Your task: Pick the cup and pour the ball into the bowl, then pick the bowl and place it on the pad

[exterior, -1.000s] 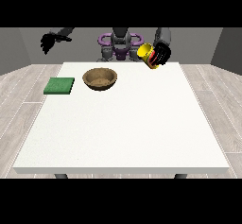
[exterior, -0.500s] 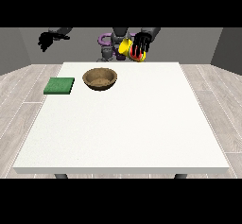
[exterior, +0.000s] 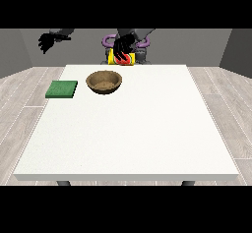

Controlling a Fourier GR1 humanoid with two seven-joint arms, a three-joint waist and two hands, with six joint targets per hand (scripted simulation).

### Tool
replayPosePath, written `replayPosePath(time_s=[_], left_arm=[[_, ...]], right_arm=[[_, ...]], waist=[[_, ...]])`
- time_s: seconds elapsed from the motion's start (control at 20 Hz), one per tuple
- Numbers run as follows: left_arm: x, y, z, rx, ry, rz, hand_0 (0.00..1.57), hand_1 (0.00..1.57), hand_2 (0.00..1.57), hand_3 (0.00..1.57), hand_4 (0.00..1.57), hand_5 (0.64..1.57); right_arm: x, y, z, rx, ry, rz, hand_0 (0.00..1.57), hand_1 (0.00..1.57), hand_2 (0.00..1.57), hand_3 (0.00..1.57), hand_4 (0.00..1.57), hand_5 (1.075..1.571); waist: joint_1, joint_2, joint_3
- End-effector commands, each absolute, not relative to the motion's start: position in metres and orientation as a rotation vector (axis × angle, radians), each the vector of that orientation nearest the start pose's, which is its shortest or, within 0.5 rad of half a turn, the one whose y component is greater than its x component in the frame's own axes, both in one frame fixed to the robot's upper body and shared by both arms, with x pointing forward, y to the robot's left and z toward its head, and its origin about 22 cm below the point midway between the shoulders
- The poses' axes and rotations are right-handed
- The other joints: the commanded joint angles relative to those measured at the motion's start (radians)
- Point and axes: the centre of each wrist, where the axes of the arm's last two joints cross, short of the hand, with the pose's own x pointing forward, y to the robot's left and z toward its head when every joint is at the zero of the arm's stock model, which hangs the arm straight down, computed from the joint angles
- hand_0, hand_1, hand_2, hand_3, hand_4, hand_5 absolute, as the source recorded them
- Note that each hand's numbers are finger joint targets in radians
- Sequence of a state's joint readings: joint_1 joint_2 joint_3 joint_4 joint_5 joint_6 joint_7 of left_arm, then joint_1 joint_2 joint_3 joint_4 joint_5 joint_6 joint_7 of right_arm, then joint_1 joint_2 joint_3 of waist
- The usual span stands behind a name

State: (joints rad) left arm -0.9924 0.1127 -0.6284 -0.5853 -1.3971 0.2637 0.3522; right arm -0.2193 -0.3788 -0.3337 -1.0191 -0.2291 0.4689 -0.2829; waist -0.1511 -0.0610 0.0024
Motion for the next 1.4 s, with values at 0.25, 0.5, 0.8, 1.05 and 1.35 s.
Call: replayPosePath(time_s=[0.25, 0.5, 0.8, 1.05, 1.35], left_arm=[[0.388, 0.041, 0.038, -1.943, 1.238, 2.208, 1.46, 1.46, 1.57, 1.57, 1.51, 1.178], [0.384, 0.032, 0.043, -1.893, 1.231, 2.242, 1.45, 1.45, 1.57, 1.57, 1.53, 1.134], [0.402, 0.070, 0.071, -2.249, 2.231, 2.123, 1.31, 1.31, 1.57, 1.57, 1.57, 1.069], [0.394, 0.089, 0.062, -2.164, 3.171, 1.686, 1.02, 1.02, 1.26, 0.94, 1.39, 1.300], [0.371, 0.133, 0.034, -1.746, 4.106, 0.779, 0.00, 0.00, 0.00, 0.00, 0.00, 1.550]], right_arm=[[0.270, -0.418, -0.016, 0.055, -1.641, -0.004, 0.00, 0.00, 0.00, 0.00, 0.00, 1.571], [0.269, -0.400, -0.026, 0.077, -1.597, -0.003, 0.00, 0.00, 0.00, 0.00, 0.00, 1.571], [0.260, -0.405, -0.031, 0.042, -1.536, -0.071, 0.00, 0.00, 0.00, 0.00, 0.10, 1.565], [0.260, -0.393, -0.036, 0.008, -1.541, -0.103, 0.00, 0.00, 0.00, 0.00, 0.22, 1.565], [0.282, -0.358, -0.030, 0.082, -1.618, -0.074, 0.00, 0.00, 0.00, 0.00, 0.30, 1.568]], waist=[[0.049, 0.003, -0.0013], [0.055, -0.019, -0.0021], [0.114, -0.033, -0.0129], [0.177, 0.003, -0.0163], [0.121, 0.143, -0.0255]])
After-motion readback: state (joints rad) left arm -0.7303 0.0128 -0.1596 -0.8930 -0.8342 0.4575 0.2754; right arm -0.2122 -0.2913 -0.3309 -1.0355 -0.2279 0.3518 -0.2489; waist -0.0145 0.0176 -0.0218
